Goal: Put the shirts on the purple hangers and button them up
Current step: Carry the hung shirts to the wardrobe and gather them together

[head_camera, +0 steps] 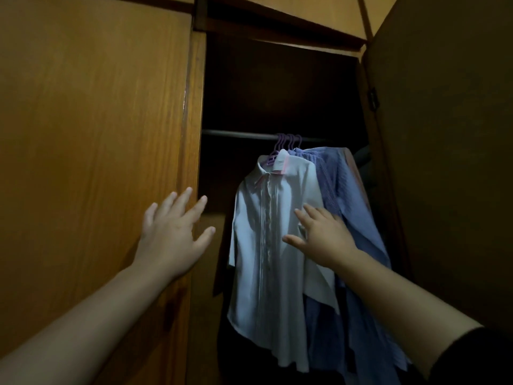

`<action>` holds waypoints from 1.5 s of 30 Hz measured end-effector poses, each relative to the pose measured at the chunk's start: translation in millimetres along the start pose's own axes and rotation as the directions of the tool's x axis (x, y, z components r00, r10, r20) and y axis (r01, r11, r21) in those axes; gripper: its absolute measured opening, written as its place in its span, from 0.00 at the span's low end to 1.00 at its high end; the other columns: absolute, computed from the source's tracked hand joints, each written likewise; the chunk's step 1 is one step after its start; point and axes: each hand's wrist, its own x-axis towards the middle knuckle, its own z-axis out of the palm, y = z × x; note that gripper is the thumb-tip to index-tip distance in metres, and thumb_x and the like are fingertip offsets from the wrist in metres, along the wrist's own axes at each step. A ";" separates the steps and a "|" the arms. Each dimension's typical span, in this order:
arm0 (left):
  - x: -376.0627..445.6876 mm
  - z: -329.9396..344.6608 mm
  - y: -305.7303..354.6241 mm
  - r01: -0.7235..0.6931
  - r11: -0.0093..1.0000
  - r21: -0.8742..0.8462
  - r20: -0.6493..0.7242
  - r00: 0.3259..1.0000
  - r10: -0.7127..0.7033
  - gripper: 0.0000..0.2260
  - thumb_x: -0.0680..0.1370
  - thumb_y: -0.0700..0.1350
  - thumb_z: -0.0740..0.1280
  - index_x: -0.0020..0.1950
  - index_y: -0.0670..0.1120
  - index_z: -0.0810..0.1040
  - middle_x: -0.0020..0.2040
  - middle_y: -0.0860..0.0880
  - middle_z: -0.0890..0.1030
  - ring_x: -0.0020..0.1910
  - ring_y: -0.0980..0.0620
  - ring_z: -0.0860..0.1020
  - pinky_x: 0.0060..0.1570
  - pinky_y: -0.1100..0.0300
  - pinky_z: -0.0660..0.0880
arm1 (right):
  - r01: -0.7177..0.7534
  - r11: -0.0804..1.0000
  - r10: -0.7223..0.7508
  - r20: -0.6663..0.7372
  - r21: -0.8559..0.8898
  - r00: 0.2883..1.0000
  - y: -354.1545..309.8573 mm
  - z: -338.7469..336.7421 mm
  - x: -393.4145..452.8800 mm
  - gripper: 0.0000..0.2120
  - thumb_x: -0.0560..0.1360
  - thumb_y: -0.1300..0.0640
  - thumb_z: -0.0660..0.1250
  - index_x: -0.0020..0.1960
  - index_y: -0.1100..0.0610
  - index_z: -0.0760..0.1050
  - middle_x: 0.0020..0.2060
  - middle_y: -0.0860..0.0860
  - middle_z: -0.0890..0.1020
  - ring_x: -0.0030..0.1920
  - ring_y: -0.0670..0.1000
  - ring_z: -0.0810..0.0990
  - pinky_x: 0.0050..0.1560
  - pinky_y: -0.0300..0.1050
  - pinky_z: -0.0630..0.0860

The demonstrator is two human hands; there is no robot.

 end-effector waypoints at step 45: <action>-160.8 -36.2 233.8 -0.281 0.759 -0.587 0.148 0.885 0.442 0.42 0.65 0.73 0.38 0.78 0.60 0.49 0.79 0.57 0.51 0.77 0.56 0.49 0.74 0.52 0.46 | -0.310 0.924 0.335 0.086 -0.223 0.938 39.6 -231.1 -300.4 0.35 0.75 0.32 0.52 0.76 0.44 0.49 0.76 0.44 0.53 0.76 0.47 0.49 0.74 0.47 0.48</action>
